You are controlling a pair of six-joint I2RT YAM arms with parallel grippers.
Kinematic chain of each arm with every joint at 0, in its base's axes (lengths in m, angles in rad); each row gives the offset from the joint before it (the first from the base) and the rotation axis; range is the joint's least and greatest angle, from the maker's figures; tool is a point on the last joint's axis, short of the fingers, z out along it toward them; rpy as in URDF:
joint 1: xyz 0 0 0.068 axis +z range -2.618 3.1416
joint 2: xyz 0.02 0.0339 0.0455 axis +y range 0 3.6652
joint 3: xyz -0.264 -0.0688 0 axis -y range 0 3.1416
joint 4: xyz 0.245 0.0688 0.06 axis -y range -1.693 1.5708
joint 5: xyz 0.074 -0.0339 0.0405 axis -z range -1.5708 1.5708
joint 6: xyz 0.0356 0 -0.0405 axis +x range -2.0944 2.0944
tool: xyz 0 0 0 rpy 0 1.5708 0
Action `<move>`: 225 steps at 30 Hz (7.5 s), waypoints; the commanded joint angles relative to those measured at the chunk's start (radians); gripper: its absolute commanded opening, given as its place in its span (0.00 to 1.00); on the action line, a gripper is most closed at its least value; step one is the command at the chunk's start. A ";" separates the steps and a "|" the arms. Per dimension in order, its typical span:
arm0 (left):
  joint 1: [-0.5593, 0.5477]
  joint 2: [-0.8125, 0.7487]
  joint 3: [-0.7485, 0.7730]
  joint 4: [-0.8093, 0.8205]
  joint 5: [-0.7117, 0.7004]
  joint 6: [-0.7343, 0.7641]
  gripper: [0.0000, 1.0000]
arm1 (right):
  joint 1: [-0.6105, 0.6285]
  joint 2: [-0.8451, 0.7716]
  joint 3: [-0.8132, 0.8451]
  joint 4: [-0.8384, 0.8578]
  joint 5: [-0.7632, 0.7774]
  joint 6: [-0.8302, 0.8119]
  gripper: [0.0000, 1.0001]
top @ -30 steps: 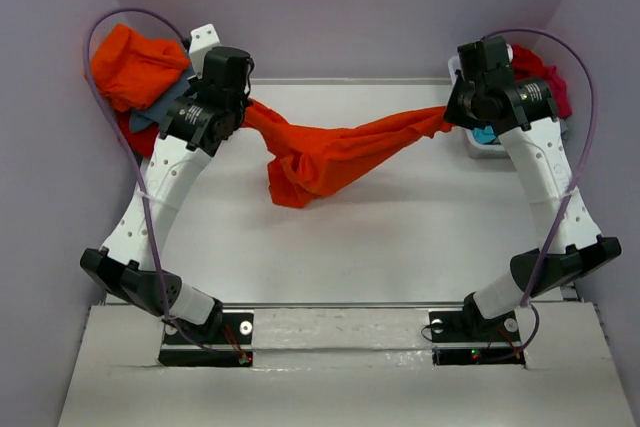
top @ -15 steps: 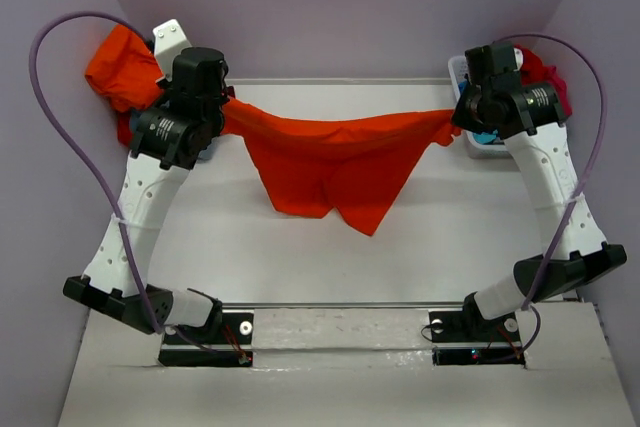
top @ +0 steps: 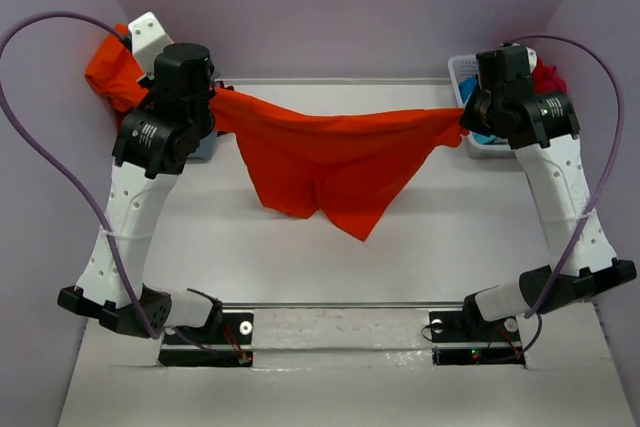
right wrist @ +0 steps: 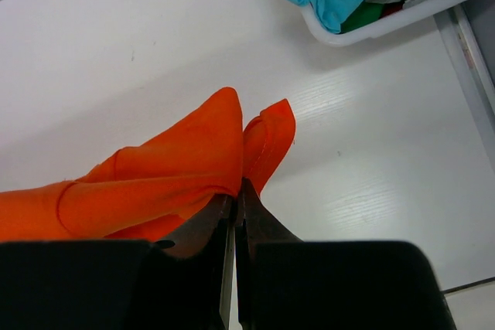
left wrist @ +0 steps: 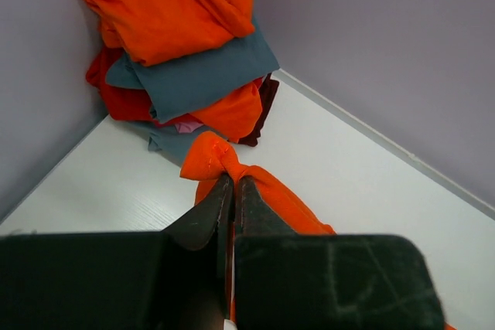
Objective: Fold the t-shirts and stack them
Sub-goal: Flatten the tshirt out
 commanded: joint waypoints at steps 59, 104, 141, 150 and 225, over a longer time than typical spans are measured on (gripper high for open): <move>0.143 0.622 0.302 0.239 0.352 0.067 0.06 | -0.049 0.452 0.257 0.328 -0.206 -0.101 0.07; -0.116 0.684 -0.098 0.244 0.932 0.200 0.98 | -0.174 0.812 0.442 0.273 -0.333 -0.077 0.78; -0.546 1.057 0.307 0.098 1.116 0.378 0.95 | -0.165 0.788 0.212 0.251 -0.435 -0.063 0.71; -0.546 1.068 0.239 0.106 1.162 0.381 0.94 | -0.165 0.768 0.252 0.247 -0.474 -0.071 0.71; -0.546 0.115 -1.100 0.018 0.811 -0.214 0.06 | -0.033 0.930 0.334 0.293 -0.843 -0.135 0.76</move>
